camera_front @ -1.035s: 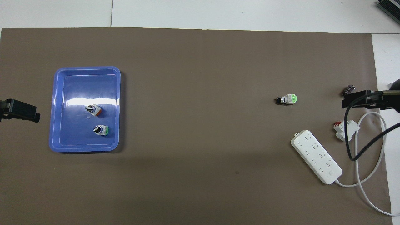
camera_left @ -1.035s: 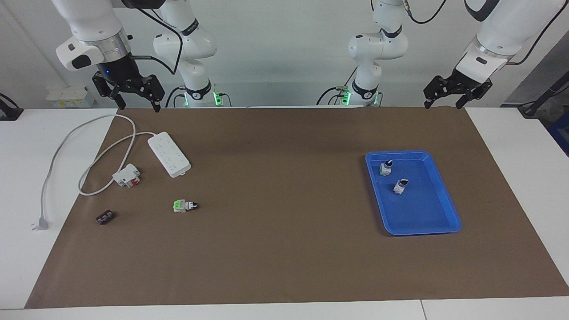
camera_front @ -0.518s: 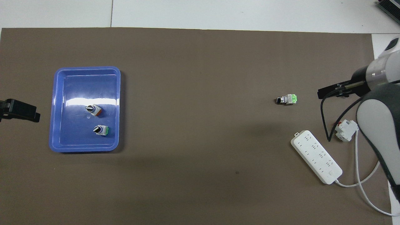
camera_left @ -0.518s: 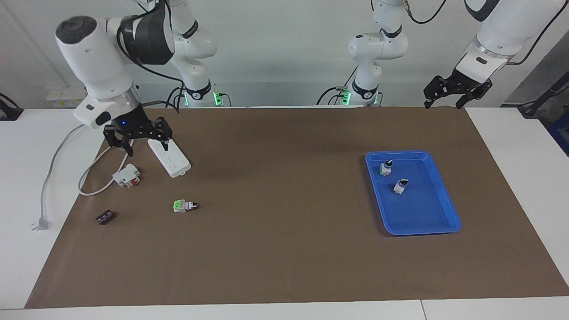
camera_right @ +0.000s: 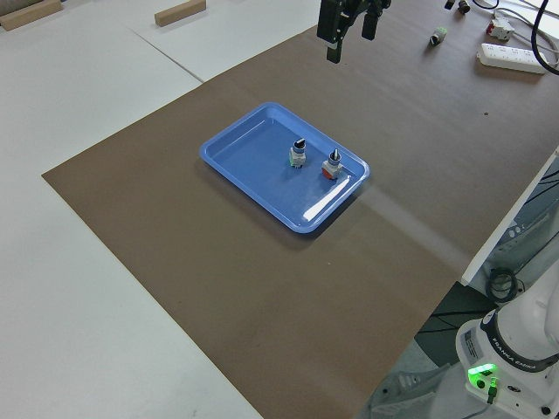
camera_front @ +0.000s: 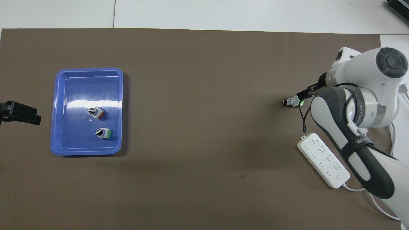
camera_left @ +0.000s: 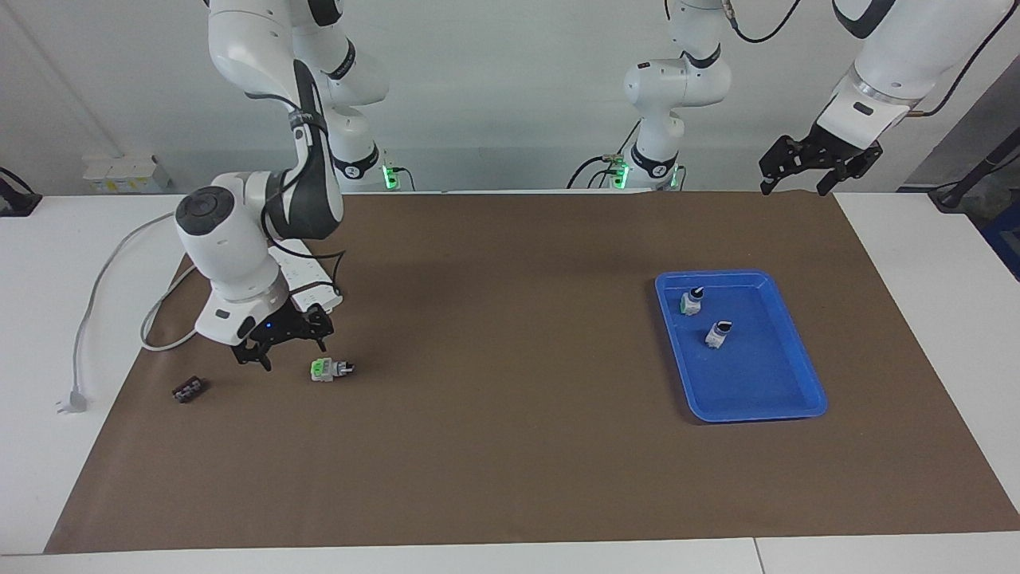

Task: Turn and place switch with both arms
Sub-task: 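Grasp the white-and-green switch with the right gripper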

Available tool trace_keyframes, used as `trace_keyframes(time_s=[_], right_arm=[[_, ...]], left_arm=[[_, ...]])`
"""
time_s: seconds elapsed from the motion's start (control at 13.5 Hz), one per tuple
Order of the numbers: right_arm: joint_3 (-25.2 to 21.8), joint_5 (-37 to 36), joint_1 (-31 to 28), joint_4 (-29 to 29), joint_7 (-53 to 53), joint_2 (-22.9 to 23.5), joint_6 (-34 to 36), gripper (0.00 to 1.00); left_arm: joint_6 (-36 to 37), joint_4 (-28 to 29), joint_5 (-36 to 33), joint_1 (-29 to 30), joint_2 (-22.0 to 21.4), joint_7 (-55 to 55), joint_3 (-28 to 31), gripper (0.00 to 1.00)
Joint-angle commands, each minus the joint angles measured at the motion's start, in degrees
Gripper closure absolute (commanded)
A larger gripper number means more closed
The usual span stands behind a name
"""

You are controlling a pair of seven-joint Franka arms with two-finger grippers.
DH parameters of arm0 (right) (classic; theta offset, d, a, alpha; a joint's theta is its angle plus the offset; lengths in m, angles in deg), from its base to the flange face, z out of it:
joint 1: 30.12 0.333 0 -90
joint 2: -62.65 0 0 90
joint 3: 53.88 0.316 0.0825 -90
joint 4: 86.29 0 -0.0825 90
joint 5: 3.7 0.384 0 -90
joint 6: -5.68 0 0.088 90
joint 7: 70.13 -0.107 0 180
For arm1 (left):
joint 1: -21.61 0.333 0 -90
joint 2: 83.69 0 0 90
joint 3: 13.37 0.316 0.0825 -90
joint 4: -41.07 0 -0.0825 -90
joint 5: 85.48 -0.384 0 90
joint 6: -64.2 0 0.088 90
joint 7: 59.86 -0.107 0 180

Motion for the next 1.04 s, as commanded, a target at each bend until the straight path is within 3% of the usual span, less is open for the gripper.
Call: trace_keyframes(time_s=[0.0, 0.22, 0.44, 0.52, 0.59, 0.67, 0.74, 0.96], right_arm=[[0.1, 1.1, -0.3, 3.1, 15.4, 0.8, -3.5, 0.0], [0.2, 2.3, -0.6, 6.0, 28.9, 1.3, -6.1, 0.0], [0.1, 10.1, -0.9, 6.7, 41.2, 3.3, -8.7, 0.02], [0.1, 10.7, -1.0, 6.6, 43.2, 3.7, -9.7, 0.1], [0.1, 10.7, -1.0, 6.2, 43.8, 3.7, -9.9, 0.25], [0.1, 10.7, -1.1, 6.0, 44.0, 3.7, -9.5, 0.67], [0.1, 10.7, -0.9, 5.4, 43.6, 3.7, -8.9, 1.0], [0.1, 10.7, -0.3, 3.7, 43.4, 3.5, -2.6, 1.0]], left_arm=[[0.0, 1.6, -0.8, 0.4, -1.5, 0.1, -0.3, 0.0], [0.0, 1.6, -0.8, 0.4, -1.5, 0.1, -0.4, 0.0], [0.0, 1.6, -0.8, 0.4, -1.5, 0.1, -0.3, 0.0], [0.0, 1.6, -0.8, 0.4, -1.5, 0.1, -0.3, 0.0], [0.0, 1.6, -0.8, 0.4, -1.5, 0.1, -0.4, 0.0], [0.0, 1.6, -0.8, 0.4, -1.5, 0.1, -0.3, 0.0], [0.0, 1.6, -0.8, 0.4, -1.5, 0.1, -0.4, 0.0], [0.0, 1.6, -0.8, 0.4, -1.5, 0.1, -0.4, 0.0]])
